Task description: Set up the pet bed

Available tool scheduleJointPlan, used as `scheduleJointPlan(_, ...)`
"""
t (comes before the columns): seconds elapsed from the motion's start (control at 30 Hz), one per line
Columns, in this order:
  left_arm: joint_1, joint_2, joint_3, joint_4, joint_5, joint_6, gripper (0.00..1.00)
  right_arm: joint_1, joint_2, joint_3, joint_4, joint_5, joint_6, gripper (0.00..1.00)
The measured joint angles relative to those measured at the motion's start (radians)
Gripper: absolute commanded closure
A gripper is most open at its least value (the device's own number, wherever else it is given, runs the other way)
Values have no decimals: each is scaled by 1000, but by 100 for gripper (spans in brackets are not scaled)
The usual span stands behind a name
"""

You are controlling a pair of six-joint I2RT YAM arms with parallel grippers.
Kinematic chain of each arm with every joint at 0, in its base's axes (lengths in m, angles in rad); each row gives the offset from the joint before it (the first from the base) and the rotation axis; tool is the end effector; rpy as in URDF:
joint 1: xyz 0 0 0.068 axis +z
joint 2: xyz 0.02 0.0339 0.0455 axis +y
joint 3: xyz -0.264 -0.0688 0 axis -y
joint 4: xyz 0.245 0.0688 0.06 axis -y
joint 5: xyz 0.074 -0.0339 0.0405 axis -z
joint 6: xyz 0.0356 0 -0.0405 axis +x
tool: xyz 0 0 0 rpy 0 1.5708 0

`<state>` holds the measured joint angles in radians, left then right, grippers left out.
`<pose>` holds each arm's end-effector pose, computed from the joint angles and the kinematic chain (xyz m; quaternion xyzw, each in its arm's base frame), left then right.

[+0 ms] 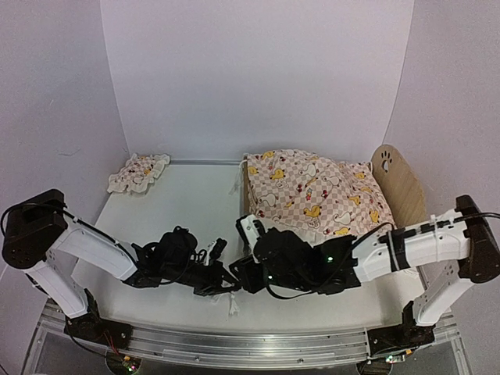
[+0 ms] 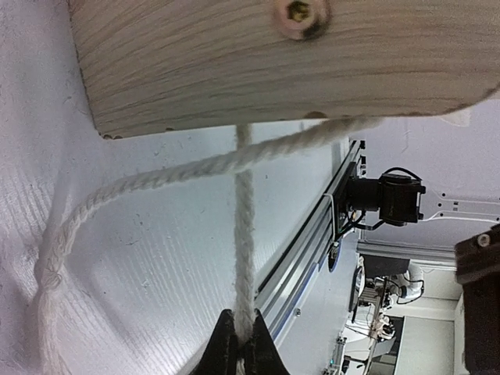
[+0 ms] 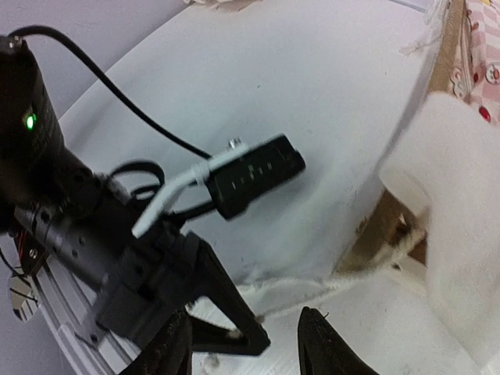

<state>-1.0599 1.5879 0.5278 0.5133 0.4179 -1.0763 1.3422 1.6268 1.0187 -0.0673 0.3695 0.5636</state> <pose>0.1280 -0.2580 0.1377 0.0946 0.8536 -0.5071 0.0724 0.0927 0.3417 0.2193 -0.2627 0.8500 0.2509 0.3815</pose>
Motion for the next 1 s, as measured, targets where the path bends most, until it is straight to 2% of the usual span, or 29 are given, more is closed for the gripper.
scheduleJointPlan(0.17, -2, -49, 0, -6, -8, 1, 100, 1, -203, -198, -2, -41, 51, 60)
scheduleJointPlan(0.23, 0, -72, 1, -9, -19, 5, 100, 1, -212, -238, 31, -55, 53, 61)
scheduleJointPlan(0.4, 10, -63, 33, -50, -16, 35, 100, 6, -73, -229, 106, -27, 71, 62)
scheduleJointPlan(0.53, 14, -36, 86, -148, -24, 93, 100, 11, 8, -229, 156, 7, 110, 62)
scheduleJointPlan(0.83, 20, -35, 264, -530, -163, 322, 100, 30, 169, -209, 313, -13, 131, 56)
scheduleJointPlan(1.0, 21, -32, 322, -676, -227, 433, 100, 41, 182, -210, 336, 11, 170, 53)
